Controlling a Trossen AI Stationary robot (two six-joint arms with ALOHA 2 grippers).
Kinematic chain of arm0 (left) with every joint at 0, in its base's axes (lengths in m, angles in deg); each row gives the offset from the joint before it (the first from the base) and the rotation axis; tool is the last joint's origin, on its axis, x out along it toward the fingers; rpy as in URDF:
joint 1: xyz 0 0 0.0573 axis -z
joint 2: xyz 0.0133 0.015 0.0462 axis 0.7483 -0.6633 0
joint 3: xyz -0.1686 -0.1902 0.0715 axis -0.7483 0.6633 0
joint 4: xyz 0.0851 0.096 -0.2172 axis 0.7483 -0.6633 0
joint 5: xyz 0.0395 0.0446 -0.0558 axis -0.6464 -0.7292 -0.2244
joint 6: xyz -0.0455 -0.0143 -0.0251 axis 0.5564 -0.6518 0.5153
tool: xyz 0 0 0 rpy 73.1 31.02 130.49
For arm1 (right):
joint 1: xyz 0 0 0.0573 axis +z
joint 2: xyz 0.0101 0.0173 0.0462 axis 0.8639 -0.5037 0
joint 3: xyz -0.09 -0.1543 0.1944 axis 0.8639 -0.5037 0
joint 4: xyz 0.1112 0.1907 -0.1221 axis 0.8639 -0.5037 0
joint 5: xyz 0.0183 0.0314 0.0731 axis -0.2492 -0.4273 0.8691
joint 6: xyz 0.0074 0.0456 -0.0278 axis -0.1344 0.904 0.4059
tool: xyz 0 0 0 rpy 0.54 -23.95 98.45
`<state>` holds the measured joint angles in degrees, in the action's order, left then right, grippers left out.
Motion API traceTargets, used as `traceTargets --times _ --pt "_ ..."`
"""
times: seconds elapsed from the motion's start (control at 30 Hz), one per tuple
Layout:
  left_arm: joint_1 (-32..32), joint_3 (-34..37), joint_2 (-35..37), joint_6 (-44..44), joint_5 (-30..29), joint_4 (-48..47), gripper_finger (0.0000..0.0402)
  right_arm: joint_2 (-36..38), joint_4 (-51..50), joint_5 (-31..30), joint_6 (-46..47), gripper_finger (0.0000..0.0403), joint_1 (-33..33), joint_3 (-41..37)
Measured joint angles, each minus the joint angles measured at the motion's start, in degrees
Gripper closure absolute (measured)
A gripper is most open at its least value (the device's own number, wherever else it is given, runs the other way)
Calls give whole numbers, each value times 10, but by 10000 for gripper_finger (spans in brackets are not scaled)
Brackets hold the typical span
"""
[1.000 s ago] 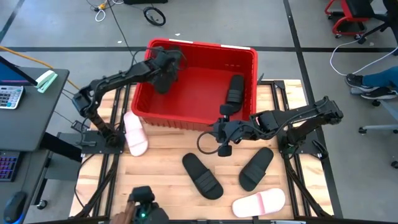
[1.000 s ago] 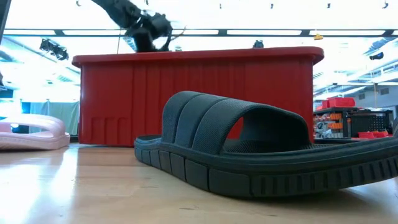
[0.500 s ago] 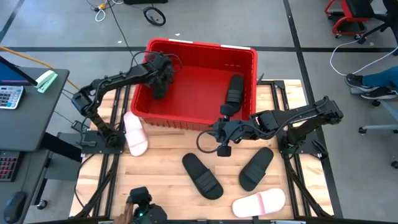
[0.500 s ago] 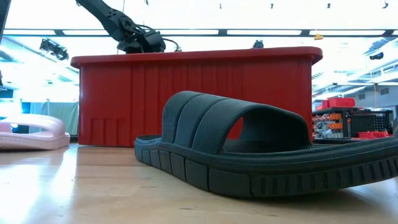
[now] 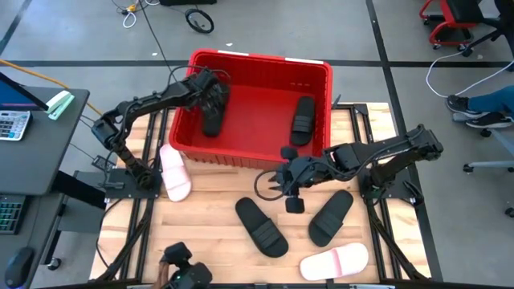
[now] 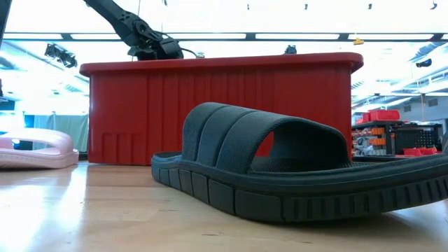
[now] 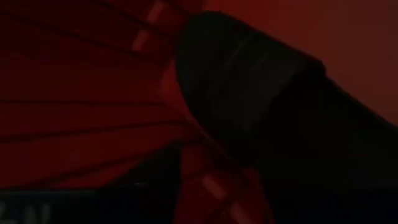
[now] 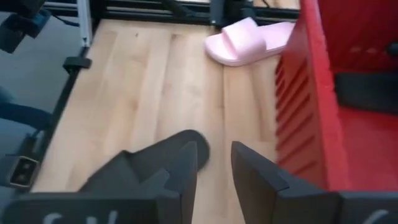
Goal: Pick and place slides into bin
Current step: Put the black slide into the bin
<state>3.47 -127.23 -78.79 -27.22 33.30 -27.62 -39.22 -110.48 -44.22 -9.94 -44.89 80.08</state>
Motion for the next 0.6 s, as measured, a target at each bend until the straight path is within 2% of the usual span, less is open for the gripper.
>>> traceTargets --times 0.13,0.27,0.37,0.47,0.6 --pt "16 -17 0 9 0 -13 164 -20 -11 9 20 301 30 0" --pt "49 -83 1 9 -35 -68 159 -58 -32 10 38 300 70 0" --pt "79 -163 1 31 -44 -160 166 -89 -42 8 28 301 95 0" --pt "118 -257 1 103 -46 -278 175 -117 -56 -20 22 302 111 0" --pt "182 -383 2 208 -20 -427 185 -145 -63 -64 109 302 120 0"
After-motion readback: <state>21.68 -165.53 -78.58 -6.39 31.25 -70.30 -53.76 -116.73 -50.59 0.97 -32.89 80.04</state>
